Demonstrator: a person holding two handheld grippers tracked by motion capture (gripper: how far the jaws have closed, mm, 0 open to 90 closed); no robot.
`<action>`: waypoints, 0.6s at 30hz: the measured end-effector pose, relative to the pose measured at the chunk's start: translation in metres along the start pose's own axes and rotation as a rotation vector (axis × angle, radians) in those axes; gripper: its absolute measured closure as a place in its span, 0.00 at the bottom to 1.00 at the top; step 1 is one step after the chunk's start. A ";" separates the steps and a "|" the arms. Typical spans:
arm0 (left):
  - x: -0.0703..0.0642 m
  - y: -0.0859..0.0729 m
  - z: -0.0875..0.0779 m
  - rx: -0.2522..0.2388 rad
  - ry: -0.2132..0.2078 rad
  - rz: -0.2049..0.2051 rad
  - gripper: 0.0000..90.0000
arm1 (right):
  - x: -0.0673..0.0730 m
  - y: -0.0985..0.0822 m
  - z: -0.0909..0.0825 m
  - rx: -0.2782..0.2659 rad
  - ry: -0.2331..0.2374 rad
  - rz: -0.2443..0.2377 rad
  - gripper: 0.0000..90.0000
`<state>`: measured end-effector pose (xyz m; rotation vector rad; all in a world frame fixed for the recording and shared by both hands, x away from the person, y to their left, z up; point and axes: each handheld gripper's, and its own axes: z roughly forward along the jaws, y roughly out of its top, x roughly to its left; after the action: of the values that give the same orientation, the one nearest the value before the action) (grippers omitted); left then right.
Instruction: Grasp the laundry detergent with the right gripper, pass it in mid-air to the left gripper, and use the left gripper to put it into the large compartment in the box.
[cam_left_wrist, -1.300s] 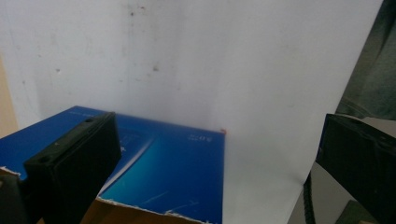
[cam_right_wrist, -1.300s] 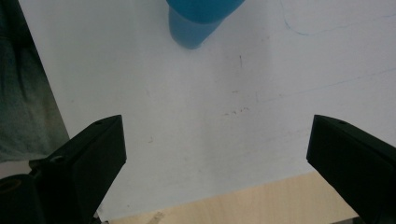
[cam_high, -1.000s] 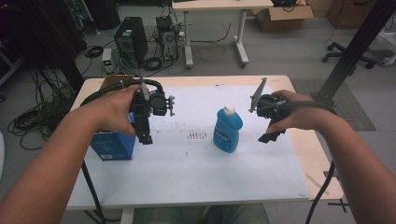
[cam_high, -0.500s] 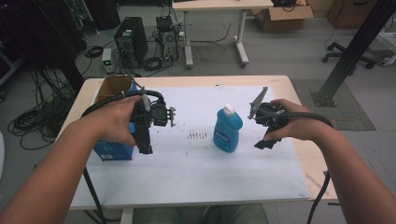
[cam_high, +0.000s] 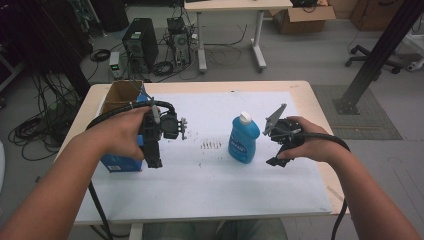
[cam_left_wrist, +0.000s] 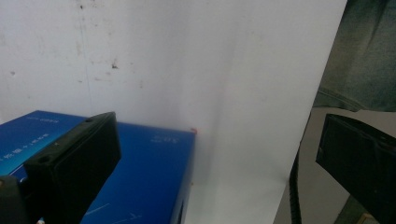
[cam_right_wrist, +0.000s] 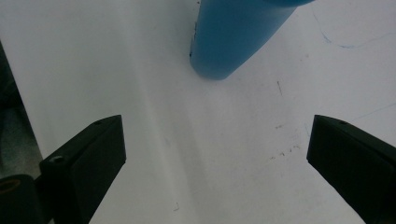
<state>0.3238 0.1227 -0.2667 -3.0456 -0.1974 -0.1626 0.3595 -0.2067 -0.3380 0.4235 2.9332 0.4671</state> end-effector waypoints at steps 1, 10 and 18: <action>-0.001 0.000 0.000 0.000 0.000 -0.002 0.00 | 0.001 -0.001 0.003 -0.015 -0.006 0.013 0.05; -0.002 0.003 0.000 0.006 0.001 0.009 0.00 | 0.002 -0.005 0.016 -0.104 -0.006 0.066 0.04; -0.002 0.002 0.002 0.007 -0.003 0.007 0.00 | 0.001 -0.007 0.029 -0.169 -0.006 0.103 0.05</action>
<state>0.3222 0.1205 -0.2694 -3.0394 -0.1873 -0.1566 0.3620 -0.2046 -0.3674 0.5539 2.8464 0.7186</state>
